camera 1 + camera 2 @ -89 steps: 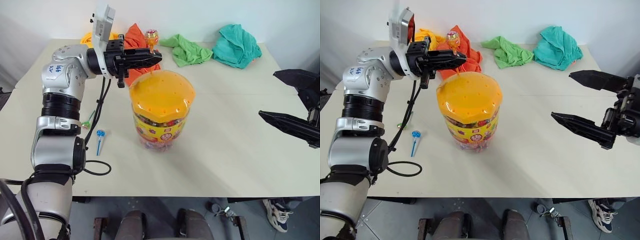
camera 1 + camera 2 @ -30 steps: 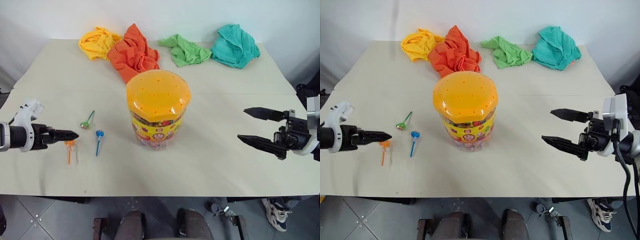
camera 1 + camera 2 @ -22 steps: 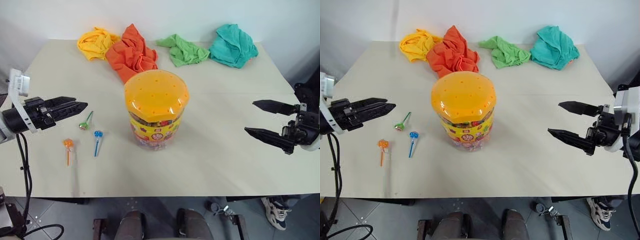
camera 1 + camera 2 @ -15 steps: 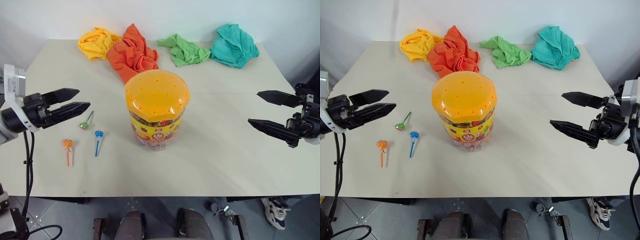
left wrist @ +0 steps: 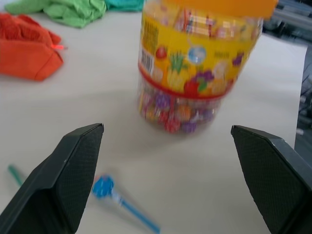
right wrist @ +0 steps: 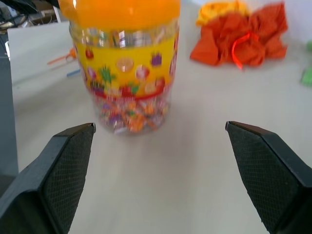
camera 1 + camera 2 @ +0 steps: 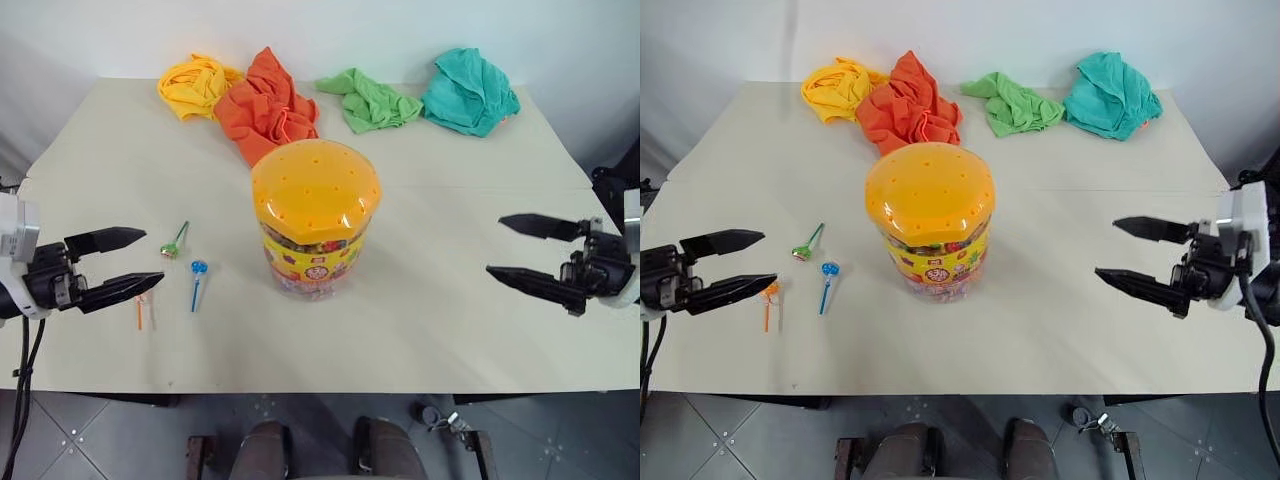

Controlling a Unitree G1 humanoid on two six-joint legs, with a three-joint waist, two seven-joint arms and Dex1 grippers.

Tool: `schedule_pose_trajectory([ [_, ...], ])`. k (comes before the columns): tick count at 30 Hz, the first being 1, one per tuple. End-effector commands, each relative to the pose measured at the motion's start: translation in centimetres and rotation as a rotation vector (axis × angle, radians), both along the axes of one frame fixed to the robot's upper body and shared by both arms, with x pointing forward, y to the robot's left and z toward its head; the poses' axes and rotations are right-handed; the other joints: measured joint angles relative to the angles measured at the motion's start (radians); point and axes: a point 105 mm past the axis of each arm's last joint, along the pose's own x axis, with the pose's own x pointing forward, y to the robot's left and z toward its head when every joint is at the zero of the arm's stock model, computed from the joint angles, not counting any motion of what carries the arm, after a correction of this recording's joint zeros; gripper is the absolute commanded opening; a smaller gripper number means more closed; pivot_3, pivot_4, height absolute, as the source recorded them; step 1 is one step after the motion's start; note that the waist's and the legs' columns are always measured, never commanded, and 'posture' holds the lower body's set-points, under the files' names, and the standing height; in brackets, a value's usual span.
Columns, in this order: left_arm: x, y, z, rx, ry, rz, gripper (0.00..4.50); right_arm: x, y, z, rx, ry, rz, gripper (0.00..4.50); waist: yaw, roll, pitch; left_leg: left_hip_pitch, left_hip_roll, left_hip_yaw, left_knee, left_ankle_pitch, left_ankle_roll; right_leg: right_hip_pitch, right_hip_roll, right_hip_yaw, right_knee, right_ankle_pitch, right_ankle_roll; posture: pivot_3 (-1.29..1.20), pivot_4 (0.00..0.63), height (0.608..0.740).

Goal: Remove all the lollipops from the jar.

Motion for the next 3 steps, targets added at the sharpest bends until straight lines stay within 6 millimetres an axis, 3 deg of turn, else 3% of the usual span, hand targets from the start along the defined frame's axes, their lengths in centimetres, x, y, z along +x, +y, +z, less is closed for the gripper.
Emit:
schedule_pose_trajectory([
  [1,-0.32,1.16,0.69,0.013,-0.042,0.015,4.44,-0.08,0.04,0.47,-0.01,-0.039,0.002,4.5,-0.001,0.0,0.0,0.0,0.0,0.0,0.0,0.0,0.0,0.0,0.0,0.0,0.0,0.0,0.0,0.0,0.15,0.74],
  [3,-0.37,1.5,0.51,0.014,-0.041,0.023,4.44,-0.14,0.11,0.17,0.003,-0.036,-0.007,4.5,-0.002,0.0,0.0,0.0,0.0,0.0,0.0,0.0,0.0,0.0,0.0,0.0,0.0,0.0,0.0,0.0,0.15,0.74],
])
